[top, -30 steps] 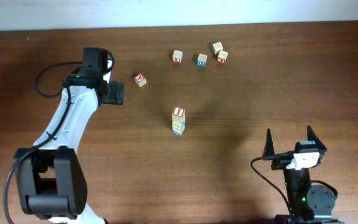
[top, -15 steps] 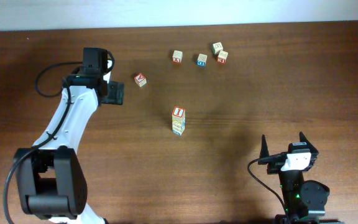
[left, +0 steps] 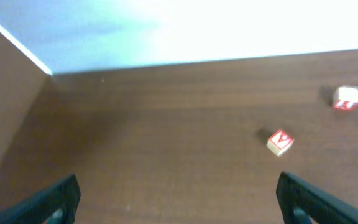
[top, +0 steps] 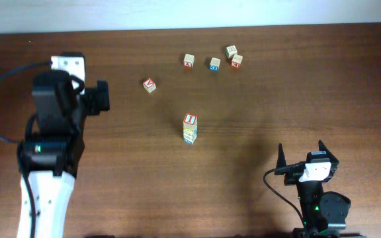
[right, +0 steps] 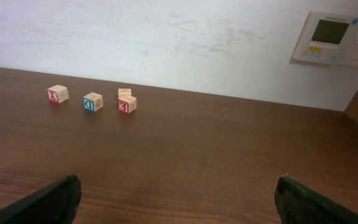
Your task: Rotate 5 blocks
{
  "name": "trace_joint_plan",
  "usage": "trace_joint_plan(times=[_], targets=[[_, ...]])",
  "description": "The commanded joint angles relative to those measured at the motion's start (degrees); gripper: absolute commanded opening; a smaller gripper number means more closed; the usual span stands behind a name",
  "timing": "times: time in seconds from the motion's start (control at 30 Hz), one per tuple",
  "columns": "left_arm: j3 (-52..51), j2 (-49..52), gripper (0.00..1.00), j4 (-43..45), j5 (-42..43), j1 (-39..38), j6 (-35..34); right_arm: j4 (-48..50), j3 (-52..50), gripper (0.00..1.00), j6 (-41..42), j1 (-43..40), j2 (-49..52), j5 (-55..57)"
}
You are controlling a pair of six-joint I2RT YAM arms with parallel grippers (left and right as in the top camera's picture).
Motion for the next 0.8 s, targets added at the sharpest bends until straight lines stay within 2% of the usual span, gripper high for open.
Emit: trace_joint_plan(times=[0.0, 0.1, 0.2, 0.37, 0.77], targets=[[-8.87, -7.74, 0.99, 5.31, 2.97, 0.61, 0.90, -0.07, -0.44, 0.99, 0.79, -0.33, -0.42, -0.09], [-16.98, -14.71, 0.99, 10.69, 3.19, 0.66, 0.90, -0.07, -0.44, 0.99, 0.79, -0.33, -0.42, -0.09], [-19.87, -18.51, 0.99, 10.82, 3.19, 0.66, 0.90, -0.07, -0.44, 0.99, 0.79, -0.33, -0.42, -0.09], [-29.44, -26.23, 0.99, 17.62, 4.48, 0.66, 0.87, -0.07, -0.44, 0.99, 0.79, -0.33, -0.42, -0.09], [-50.36, -46.38, 0.99, 27.12, 5.75, 0.66, 0.26, -0.07, -0.44, 0.99, 0.79, -0.33, -0.42, -0.09]])
